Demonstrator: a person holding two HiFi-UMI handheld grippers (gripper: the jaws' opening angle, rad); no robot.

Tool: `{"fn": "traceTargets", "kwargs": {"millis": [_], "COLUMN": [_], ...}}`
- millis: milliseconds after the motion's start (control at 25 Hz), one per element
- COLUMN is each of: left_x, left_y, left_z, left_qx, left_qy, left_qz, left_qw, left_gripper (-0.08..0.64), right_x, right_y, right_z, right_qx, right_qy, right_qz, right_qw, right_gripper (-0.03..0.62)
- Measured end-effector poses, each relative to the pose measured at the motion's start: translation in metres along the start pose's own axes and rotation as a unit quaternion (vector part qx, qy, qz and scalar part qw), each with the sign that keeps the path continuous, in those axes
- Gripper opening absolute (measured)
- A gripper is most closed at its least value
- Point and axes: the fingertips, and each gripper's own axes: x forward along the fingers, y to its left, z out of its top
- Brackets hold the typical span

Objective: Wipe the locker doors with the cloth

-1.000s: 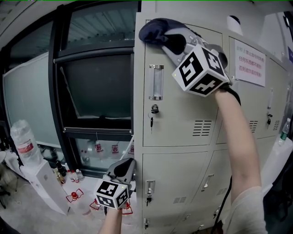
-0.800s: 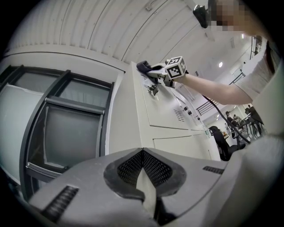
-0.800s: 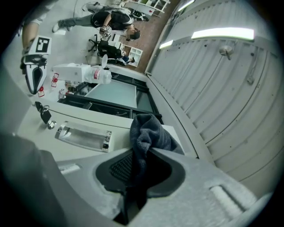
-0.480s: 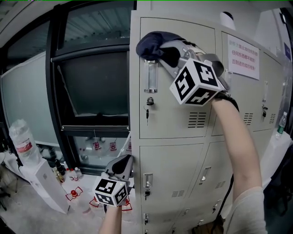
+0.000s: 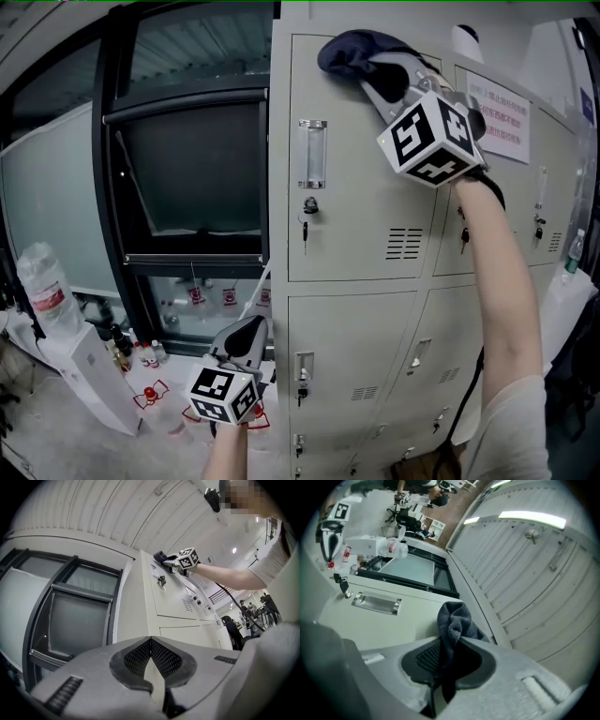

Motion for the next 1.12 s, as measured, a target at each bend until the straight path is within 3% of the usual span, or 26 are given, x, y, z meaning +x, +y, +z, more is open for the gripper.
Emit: {"fn": "traceTargets", "kwargs": {"millis": [240,360,880,1120], "left_x": [-0.001,-0.001,-0.004,-0.005], "left_y": [0.003,-0.001,-0.019,-0.03], "left_z": [0.0,-0.005,-0.022,-0.031], "left_qx": [-0.005,-0.009,0.001,0.009], "left_qy": [0.006,0.009,0.0,0.007], "left_qz": [0.001,-0.006,-0.015,-0.019], "left_qw": [1.0,0.9999,0.9999,0.9997], "left_gripper": [-0.002,-0.002,-0.002,-0.002], "right_x": [0.011,0.012,-0.04,-0.072], "right_y": [-0.024,-0.018,0.093,0.152], "right_z": [-0.025,-0.026,-0.006,0.006], "right_qx": [0.054,0.056,-0.015,-0.025], "right_qy": [0.013,0.021,-0.001,-0.022], "right_qz": [0.002,0.014,0.074,0.103], "right_qw": [0.998,0.998,0.997,0.994], "right_gripper": [0.063,0.063,0.061,0.061]}}
